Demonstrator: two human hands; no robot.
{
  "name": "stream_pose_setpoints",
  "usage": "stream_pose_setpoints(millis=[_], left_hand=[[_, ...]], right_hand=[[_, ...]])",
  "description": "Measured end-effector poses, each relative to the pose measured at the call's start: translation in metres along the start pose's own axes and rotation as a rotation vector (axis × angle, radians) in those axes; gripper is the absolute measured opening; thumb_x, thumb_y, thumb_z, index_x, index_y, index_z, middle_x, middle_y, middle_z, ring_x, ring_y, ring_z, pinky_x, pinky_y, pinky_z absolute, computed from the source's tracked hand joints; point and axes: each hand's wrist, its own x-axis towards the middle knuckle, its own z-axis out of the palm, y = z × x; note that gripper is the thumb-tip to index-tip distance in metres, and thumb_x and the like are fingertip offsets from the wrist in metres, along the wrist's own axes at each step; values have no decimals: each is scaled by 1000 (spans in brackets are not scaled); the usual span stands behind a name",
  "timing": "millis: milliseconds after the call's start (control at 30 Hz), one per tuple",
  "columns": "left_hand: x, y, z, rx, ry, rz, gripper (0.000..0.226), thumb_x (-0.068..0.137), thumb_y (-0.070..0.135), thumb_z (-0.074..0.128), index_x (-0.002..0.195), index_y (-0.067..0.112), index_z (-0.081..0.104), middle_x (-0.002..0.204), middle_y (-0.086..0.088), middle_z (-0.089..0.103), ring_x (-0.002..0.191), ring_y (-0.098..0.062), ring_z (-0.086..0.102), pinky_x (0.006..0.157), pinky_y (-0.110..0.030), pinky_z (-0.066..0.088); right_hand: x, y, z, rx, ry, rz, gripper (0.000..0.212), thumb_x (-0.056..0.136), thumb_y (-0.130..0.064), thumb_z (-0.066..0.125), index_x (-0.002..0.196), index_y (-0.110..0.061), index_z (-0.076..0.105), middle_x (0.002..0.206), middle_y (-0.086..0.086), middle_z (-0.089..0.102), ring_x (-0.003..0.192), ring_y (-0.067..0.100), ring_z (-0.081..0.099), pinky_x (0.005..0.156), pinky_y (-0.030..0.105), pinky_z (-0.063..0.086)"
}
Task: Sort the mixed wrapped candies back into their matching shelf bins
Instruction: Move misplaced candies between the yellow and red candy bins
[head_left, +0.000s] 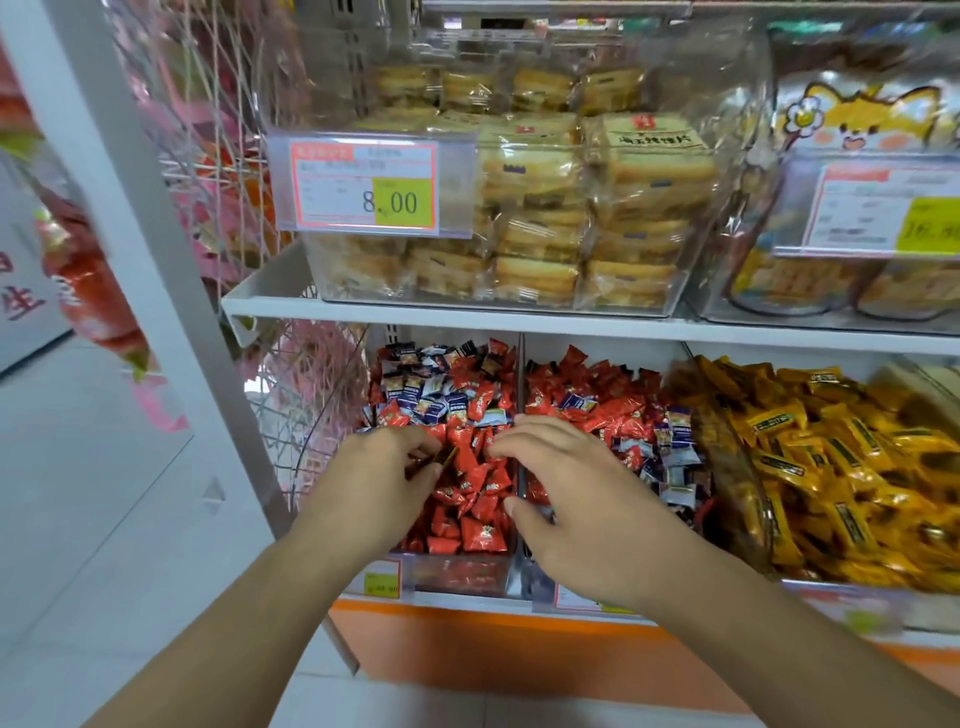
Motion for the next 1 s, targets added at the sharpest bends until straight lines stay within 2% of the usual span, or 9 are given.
stream_pose_setpoints(millis=[67, 167, 267, 467, 633, 800, 867, 933, 1000], left_hand=[[3, 3, 1, -7, 4, -14, 32, 96, 29, 70, 126, 36, 70, 109, 8, 75, 100, -5, 67, 75, -7, 42], [8, 3, 6, -2, -13, -5, 38, 93, 24, 74, 130, 33, 68, 111, 12, 73, 98, -2, 65, 83, -10, 46], [14, 2, 9, -15, -26, -37, 34, 89, 24, 79, 122, 27, 71, 102, 14, 69, 87, 1, 61, 71, -2, 39], [18, 3, 9, -13, 4, -86, 28, 84, 19, 82, 110, 24, 73, 91, 13, 69, 82, -1, 63, 69, -9, 47], [10, 9, -22, -41, 106, -56, 30, 84, 16, 81, 108, 31, 70, 93, 18, 68, 88, -4, 66, 82, -24, 57], [-9, 24, -42, -212, 17, 27, 35, 82, 17, 84, 106, 38, 69, 93, 24, 71, 92, 6, 65, 81, -16, 52], [-19, 39, -41, -305, -53, 71, 38, 81, 14, 84, 106, 39, 70, 96, 23, 73, 96, 3, 67, 82, -20, 53], [-27, 55, -36, -408, -86, 90, 40, 79, 11, 86, 105, 37, 72, 97, 18, 75, 96, -3, 70, 82, -25, 56], [-31, 67, -29, -488, -104, 101, 42, 74, 13, 90, 103, 38, 73, 98, 13, 76, 93, -8, 71, 83, -29, 56]], right_hand=[[-1, 0, 0, 12, 6, 2, 47, 104, -32, 54, 150, -30, 44, 155, -20, 39, 150, -4, 12, 120, 16, 3], [-2, 2, 1, 11, 9, -3, 47, 104, -30, 54, 149, -29, 45, 154, -20, 40, 149, -5, 13, 116, 11, -1], [-2, 4, 2, 14, 11, -1, 48, 103, -30, 55, 150, -29, 45, 155, -20, 40, 149, -5, 13, 120, 15, 3], [-2, 4, 2, 12, 22, -3, 47, 103, -30, 55, 149, -31, 45, 154, -21, 39, 149, -6, 14, 122, 18, 6], [-4, 3, -2, 33, 27, 9, 48, 104, -27, 55, 150, -33, 44, 155, -22, 38, 148, -7, 13, 111, 4, -3], [-8, -6, -12, 93, 108, 51, 58, 105, -28, 54, 157, -36, 31, 158, -23, 27, 147, -3, 16, 102, -2, -1], [-11, -7, -15, 71, 153, 11, 56, 103, -28, 58, 154, -34, 35, 155, -22, 31, 145, -1, 20, 109, 2, 5], [-17, -4, -16, 10, 168, -40, 38, 100, -30, 61, 137, -28, 51, 141, -15, 46, 136, 7, 35, 116, 18, 27], [-28, 1, -19, -47, 154, -4, 19, 100, -35, 60, 116, -25, 58, 118, -10, 54, 117, 12, 44, 102, 30, 42]])
